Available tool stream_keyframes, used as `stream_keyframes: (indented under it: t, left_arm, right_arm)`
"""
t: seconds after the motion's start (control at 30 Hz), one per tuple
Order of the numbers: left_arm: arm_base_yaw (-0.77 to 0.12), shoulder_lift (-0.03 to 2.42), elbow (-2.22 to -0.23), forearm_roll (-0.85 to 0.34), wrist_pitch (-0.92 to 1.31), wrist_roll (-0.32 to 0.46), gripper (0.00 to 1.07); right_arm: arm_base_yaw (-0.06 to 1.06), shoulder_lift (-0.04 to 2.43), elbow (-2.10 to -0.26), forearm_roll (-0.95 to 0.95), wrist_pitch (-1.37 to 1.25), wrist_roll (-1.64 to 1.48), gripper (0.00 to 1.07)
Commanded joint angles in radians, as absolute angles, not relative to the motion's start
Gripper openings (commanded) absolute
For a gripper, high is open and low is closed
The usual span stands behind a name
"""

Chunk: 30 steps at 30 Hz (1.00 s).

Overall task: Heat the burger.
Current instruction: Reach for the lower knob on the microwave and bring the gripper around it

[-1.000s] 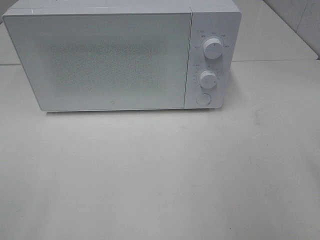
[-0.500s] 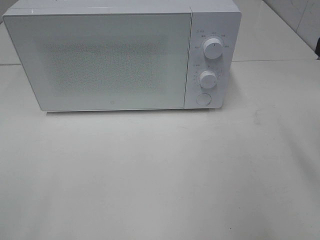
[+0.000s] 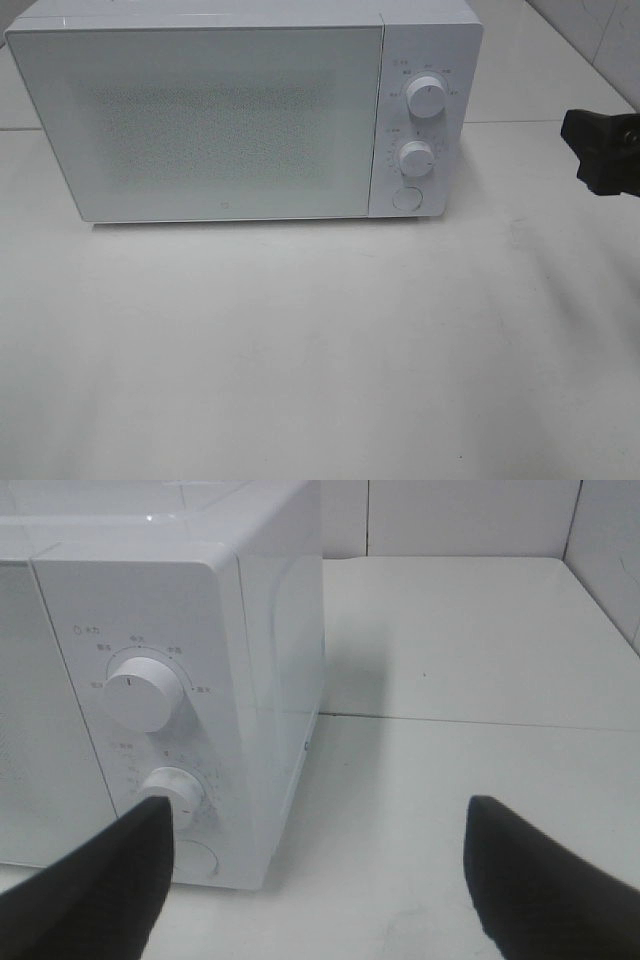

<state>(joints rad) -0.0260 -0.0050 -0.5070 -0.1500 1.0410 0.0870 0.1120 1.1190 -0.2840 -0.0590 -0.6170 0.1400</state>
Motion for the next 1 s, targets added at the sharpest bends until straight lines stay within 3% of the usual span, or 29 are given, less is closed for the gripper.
stream_keyframes:
  t: [0.03, 0.23, 0.3, 0.7, 1.0]
  left_arm:
    - [-0.024, -0.030, -0.501, -0.154, 1.039, 0.080, 1.01]
    - [-0.024, -0.030, -0.501, -0.154, 1.039, 0.080, 1.01]
    - [-0.024, -0.030, -0.501, -0.154, 1.039, 0.080, 1.01]
    - [-0.024, -0.030, -0.501, -0.154, 1.039, 0.080, 1.01]
    - [-0.024, -0.030, -0.501, -0.154, 1.039, 0.080, 1.01]
  right_arm:
    - [0.109, 1.158, -0.252, -0.010, -0.731, 0.098, 0.76]
    - [0.161, 1.255, -0.188, 0.170, -0.899, 0.032, 0.76]
    - [0.263, 1.318, -0.167, 0.299, -0.961, -0.045, 0.76]
    - [0.611, 1.484, -0.169, 0.585, -1.185, -0.185, 0.76]
    - [0.754, 1.614, -0.279, 0.809, -1.221, -0.244, 0.76]
